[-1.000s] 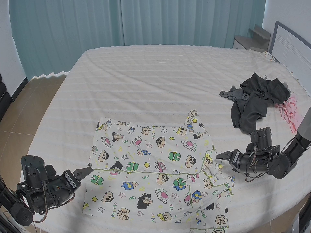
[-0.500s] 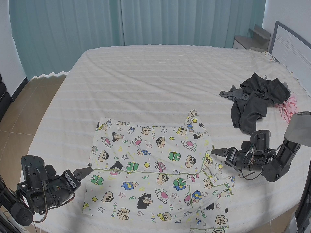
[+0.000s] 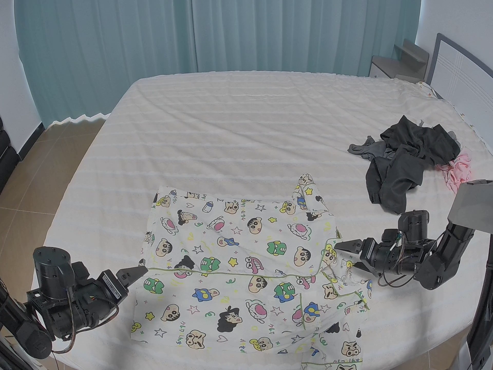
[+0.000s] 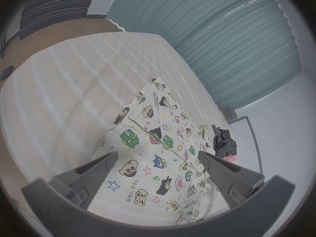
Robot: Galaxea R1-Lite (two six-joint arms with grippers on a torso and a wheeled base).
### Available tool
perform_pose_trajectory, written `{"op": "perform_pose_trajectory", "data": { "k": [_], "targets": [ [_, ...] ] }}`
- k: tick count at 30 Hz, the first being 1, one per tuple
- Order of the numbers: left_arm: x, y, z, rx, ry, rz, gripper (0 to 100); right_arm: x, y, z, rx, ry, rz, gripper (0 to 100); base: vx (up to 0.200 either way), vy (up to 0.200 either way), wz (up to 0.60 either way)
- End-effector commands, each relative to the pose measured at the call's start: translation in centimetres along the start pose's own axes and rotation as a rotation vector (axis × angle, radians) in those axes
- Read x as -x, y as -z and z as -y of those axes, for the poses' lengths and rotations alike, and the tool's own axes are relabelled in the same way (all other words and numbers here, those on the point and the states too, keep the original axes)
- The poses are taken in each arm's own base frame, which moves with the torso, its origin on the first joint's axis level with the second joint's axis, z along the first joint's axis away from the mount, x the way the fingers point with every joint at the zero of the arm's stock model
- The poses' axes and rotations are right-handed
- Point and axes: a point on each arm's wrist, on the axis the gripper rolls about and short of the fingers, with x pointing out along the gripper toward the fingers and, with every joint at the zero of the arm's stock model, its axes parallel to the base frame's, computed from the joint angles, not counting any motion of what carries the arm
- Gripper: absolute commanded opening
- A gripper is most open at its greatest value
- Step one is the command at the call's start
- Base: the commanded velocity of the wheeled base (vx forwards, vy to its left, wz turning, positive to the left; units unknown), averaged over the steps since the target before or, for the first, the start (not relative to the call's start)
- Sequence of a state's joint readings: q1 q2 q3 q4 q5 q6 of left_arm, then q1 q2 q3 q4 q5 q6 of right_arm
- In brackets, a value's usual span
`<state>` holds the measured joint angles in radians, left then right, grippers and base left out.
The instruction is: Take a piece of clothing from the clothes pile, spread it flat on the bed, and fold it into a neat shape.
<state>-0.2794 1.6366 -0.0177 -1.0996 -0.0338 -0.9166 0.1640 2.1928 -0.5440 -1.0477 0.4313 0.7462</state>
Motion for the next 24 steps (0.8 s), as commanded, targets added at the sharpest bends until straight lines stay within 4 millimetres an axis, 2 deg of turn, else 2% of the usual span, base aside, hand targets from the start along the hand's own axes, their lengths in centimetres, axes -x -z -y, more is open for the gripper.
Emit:
{"op": "perform_pose_trajectory", "data": {
  "k": [1, 2, 3, 17, 24],
  "targets": [
    [0.1, 0.2, -0.2, 0.001, -0.009, -0.007, 100, -0.2, 0.1, -0.1, 0.003, -0.007, -0.011, 100, 0.0, 0.0, 0.0],
    [0.1, 0.2, -0.2, 0.001, -0.009, -0.007, 100, -0.2, 0.1, -0.1, 0.003, -0.018, -0.017, 100, 0.0, 0.0, 0.0],
    [0.1, 0.2, -0.2, 0.001, -0.009, -0.007, 100, -0.2, 0.1, -0.1, 0.001, -0.02, -0.019, 0, 0.0, 0.0, 0.0],
    [0.1, 0.2, -0.2, 0.001, -0.008, -0.006, 100, 1.2, -0.3, 0.4, -0.046, 0.001, 0.01, 0, 0.0, 0.0, 0.0],
    [0.1, 0.1, -0.2, 0.001, -0.007, -0.005, 100, 3.0, -0.6, -0.8, 0.004, -0.019, 0.104, 0, 0.0, 0.0, 0.0]
  ]
}}
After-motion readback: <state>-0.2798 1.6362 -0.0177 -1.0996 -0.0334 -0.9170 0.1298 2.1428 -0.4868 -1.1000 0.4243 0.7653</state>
